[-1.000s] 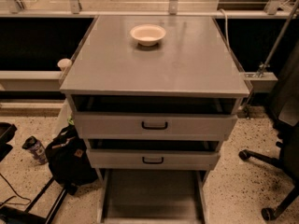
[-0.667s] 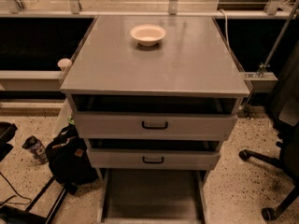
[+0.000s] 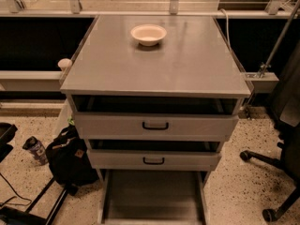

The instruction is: Pick green can from bottom drawer and place on counter

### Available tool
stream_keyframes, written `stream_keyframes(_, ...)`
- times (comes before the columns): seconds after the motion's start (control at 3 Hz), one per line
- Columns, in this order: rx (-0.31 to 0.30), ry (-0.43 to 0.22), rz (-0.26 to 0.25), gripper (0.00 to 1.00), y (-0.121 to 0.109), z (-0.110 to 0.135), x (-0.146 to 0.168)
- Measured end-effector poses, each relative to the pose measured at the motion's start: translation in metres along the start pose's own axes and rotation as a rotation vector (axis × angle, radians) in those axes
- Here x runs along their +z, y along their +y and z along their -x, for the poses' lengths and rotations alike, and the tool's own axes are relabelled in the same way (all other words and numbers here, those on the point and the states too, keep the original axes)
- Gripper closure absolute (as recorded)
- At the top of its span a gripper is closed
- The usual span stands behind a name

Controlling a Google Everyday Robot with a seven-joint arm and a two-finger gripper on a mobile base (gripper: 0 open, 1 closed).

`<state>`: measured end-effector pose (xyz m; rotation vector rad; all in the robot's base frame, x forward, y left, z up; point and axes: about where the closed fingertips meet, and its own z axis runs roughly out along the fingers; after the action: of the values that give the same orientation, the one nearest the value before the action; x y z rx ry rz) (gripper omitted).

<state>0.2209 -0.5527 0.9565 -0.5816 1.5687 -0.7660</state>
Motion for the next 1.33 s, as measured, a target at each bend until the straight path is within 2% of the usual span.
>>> stream_keyframes(0.33, 0.0, 0.0, 0.0, 0.58, 0.0, 0.0, 0.0)
stream_keyframes(1.0, -0.099, -0.209, 0.114, 0.14, 0.071, 0.101, 0.07)
stream_keyframes(1.33, -0.149, -0.338, 0.18, 0.29, 0.125, 0.184, 0.09)
